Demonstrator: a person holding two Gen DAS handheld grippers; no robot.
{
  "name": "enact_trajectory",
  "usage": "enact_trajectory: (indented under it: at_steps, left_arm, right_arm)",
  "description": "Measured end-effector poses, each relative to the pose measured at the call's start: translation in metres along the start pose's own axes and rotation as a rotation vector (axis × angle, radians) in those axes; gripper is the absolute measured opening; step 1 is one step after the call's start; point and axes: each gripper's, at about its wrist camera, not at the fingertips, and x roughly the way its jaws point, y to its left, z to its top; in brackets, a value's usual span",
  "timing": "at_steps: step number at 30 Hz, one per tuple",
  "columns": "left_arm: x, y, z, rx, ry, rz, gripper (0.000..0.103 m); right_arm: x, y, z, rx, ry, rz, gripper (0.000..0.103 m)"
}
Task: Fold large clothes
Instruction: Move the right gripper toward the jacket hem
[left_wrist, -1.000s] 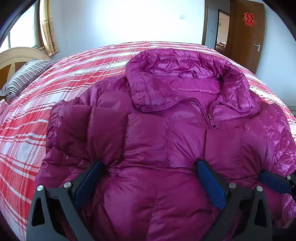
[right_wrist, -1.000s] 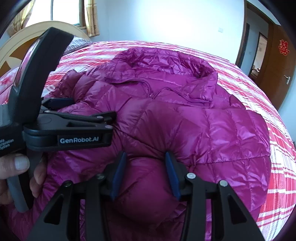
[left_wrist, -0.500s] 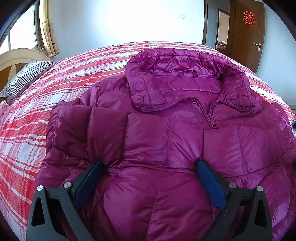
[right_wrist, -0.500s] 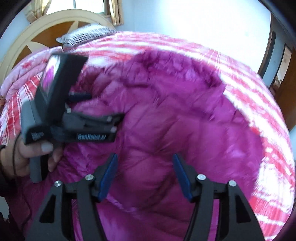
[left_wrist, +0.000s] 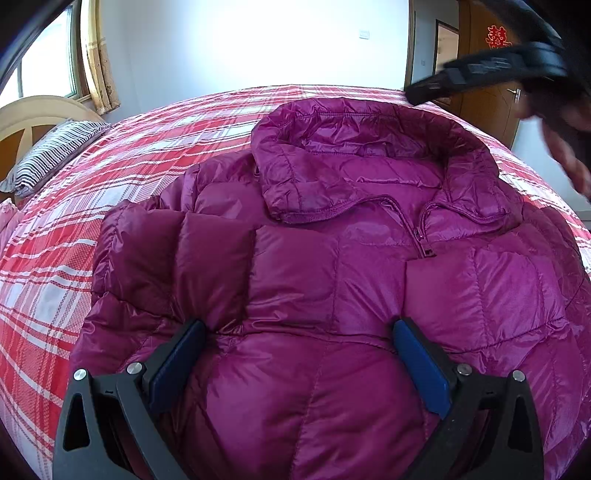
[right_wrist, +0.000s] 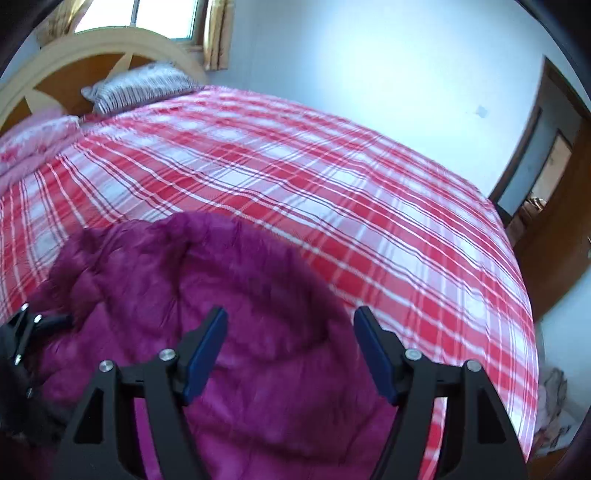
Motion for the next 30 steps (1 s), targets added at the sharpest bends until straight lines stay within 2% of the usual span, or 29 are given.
enact_trajectory:
  at_steps: [7, 10, 12, 13, 14, 15, 22, 30]
  left_arm:
    - [0.000, 0.002, -0.001, -0.005, -0.004, -0.007, 0.102]
    - [0.000, 0.002, -0.001, -0.005, -0.005, -0.008, 0.102]
    - [0.000, 0.002, -0.001, -0.005, -0.006, -0.008, 0.102]
    - [0.000, 0.002, -0.001, -0.005, -0.006, -0.008, 0.102]
    - [0.000, 0.002, -0.001, -0.005, -0.007, -0.008, 0.102]
    - [0.000, 0.002, -0.001, -0.005, -0.007, -0.008, 0.102]
    - [0.000, 0.001, -0.001, -0.001, -0.009, -0.005, 0.102]
    - [-0.001, 0.000, 0.000, -0.002, -0.013, -0.008, 0.102]
  right_arm:
    - [0.045, 0.007, 0.023, -0.114, 0.102, 0.044, 0.073]
    - [0.058, 0.009, 0.024, -0.148, 0.144, 0.074, 0.069]
    - [0.060, 0.014, 0.022, -0.178, 0.146, 0.062, 0.045]
    - [0.058, 0.016, 0.021, -0.195, 0.140, 0.052, 0.039]
    - [0.055, 0.017, 0.018, -0.209, 0.128, 0.039, 0.024]
    - [0.049, 0.018, 0.014, -0.214, 0.115, 0.027, 0.015]
    - [0.019, 0.030, -0.012, -0.218, 0.019, -0.015, 0.011]
    - [0.026, 0.053, -0.054, -0.233, -0.031, -0.076, 0.009]
